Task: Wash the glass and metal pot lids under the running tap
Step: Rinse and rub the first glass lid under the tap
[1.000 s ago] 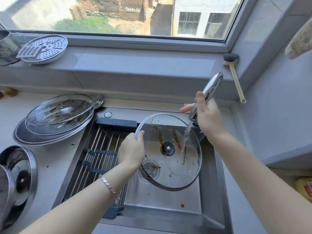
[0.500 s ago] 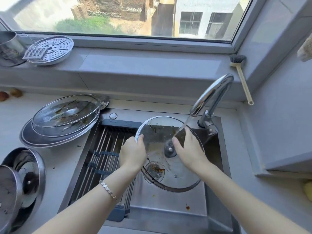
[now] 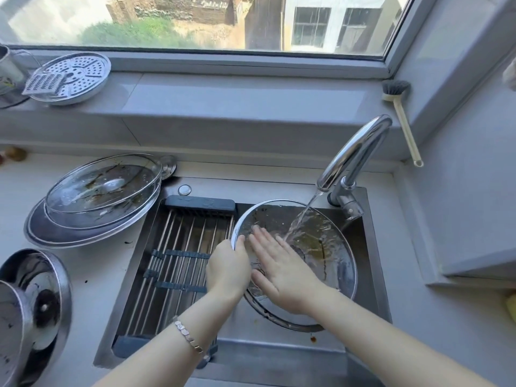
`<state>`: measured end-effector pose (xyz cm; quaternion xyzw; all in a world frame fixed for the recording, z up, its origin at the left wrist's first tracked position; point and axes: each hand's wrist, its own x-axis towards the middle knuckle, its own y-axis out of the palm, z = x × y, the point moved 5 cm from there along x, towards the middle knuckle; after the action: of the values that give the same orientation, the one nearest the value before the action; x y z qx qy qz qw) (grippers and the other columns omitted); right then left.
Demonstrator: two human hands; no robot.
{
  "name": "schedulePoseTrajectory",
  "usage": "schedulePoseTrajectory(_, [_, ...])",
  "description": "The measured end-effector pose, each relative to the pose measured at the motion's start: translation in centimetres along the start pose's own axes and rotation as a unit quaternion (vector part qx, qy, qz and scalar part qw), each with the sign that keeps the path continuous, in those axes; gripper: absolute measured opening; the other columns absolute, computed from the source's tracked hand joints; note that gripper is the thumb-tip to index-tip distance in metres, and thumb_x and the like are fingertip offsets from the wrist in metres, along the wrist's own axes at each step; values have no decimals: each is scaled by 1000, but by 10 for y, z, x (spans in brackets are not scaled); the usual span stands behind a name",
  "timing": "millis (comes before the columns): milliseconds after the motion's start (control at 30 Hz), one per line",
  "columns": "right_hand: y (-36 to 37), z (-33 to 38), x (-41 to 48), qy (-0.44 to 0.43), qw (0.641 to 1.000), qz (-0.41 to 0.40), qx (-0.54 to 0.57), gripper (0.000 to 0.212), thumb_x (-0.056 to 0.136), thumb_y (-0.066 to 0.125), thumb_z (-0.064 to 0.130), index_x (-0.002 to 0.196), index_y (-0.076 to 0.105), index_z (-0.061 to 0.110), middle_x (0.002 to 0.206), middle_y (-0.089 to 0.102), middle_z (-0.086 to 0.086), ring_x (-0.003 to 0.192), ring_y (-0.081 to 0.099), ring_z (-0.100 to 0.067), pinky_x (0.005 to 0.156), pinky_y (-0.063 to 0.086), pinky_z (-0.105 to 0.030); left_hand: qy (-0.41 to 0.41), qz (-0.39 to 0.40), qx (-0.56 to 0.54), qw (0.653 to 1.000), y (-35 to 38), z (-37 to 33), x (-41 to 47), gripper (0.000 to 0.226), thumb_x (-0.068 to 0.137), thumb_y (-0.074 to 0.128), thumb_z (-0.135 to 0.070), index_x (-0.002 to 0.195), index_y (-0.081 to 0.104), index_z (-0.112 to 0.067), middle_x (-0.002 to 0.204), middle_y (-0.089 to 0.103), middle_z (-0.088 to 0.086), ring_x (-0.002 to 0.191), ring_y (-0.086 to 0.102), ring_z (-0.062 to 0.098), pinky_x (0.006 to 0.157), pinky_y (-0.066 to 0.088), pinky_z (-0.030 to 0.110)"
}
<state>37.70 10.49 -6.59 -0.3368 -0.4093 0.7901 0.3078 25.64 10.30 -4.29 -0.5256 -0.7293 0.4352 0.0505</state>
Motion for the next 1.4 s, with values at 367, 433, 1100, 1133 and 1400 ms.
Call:
schedulePoseTrajectory(367, [-25, -19, 8, 69, 996, -48, -17, 69, 90, 2, 61, 144, -16, 22, 143, -29, 8, 134, -27, -6, 117, -10, -32, 37, 34, -52, 997, -4, -5, -8, 38, 96, 37, -35, 76, 55, -8, 58, 61, 4, 69, 66, 31, 73, 52, 39])
schedulePoseTrajectory(433, [-24, -6, 7, 38, 998, -43, -7, 69, 92, 4, 55, 147, -11, 16, 142, -29, 6, 134, -28, -7, 116, -12, -30, 46, 33, -53, 997, -4, -4, -9, 37, 96, 37, -35, 73, 54, -10, 61, 62, 7, 72, 66, 33, 74, 51, 40])
schedulePoseTrajectory(1100, [3, -28, -41, 243, 965, -77, 52, 81, 87, 4, 58, 144, -20, 6, 143, -38, -8, 132, -35, -14, 110, -19, -28, 99, -108, -61, 987, -36, -6, -22, 42, 96, 39, -35, 73, 52, -3, 66, 64, 15, 65, 60, 31, 65, 45, 40])
schedulePoseTrajectory(1133, [11, -19, -44, 249, 964, -59, 71, 81, 89, 5, 58, 143, -22, 5, 140, -41, -7, 130, -36, -15, 109, -20, -29, 104, -119, -58, 986, -36, -7, -24, 42, 96, 38, -35, 73, 51, -3, 65, 64, 15, 63, 59, 31, 65, 45, 40])
schedulePoseTrajectory(1400, [-8, -27, -24, 266, 948, -150, 92, 86, 83, -2, 68, 141, -26, 9, 149, -34, -9, 135, -34, -16, 111, -21, -30, 111, -126, -65, 984, -32, -8, -27, 42, 97, 36, -37, 76, 53, -4, 66, 63, 13, 64, 60, 30, 66, 50, 41])
